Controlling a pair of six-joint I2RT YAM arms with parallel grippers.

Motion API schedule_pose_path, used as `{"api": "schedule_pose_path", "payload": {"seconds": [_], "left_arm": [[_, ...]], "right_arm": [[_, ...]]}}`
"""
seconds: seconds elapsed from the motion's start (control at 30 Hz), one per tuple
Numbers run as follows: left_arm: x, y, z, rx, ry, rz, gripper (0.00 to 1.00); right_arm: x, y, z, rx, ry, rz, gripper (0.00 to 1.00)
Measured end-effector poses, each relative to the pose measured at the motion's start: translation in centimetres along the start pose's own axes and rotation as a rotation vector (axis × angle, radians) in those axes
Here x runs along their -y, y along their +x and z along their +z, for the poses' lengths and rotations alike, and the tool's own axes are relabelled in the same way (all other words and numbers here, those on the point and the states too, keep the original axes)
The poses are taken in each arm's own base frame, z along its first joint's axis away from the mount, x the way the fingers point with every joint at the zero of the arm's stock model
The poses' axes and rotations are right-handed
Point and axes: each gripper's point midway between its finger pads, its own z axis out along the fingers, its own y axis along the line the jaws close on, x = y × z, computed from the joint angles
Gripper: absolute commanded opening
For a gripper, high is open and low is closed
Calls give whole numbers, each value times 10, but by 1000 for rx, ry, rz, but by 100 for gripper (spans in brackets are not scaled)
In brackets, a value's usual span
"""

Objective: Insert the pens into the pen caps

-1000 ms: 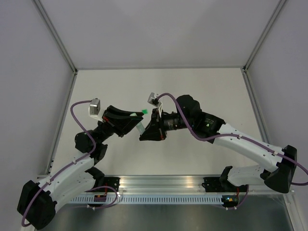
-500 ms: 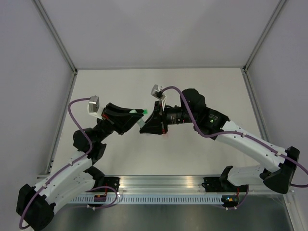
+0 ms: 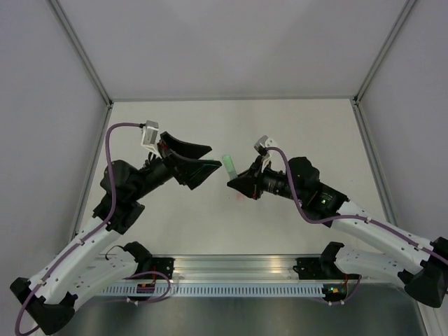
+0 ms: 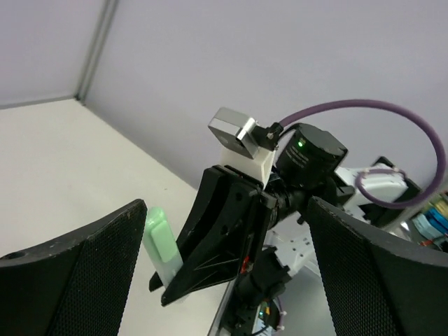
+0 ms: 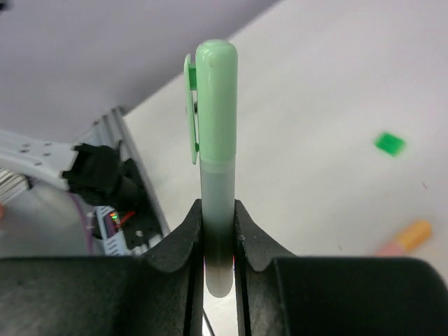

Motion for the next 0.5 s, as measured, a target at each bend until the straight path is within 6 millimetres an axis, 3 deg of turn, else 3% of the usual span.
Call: {"api": "schedule_pose_path", "payload": {"seconds": [0.1, 0.17, 0.3, 0.37, 0.43, 0.5], "left_arm": [[-27, 13, -4, -3, -110, -7, 100], [-59, 32, -10, -9, -218, -16, 100], [-138, 96, -34, -88, -495, -54, 100], [-171, 127, -51, -166, -637, -70, 99], [-186, 137, -61, -199, -715, -64, 100], [-190, 132, -65, -180, -745, -46, 100]], "right_arm": [[37, 30, 3, -57, 175, 71, 0], [64, 54, 7, -101, 294, 114, 0], [118, 118, 5, -232, 511, 193, 0], [137, 140, 0, -278, 587, 226, 0], [156, 155, -5, -304, 657, 258, 0], [172, 164, -8, -312, 705, 287, 0]]}}
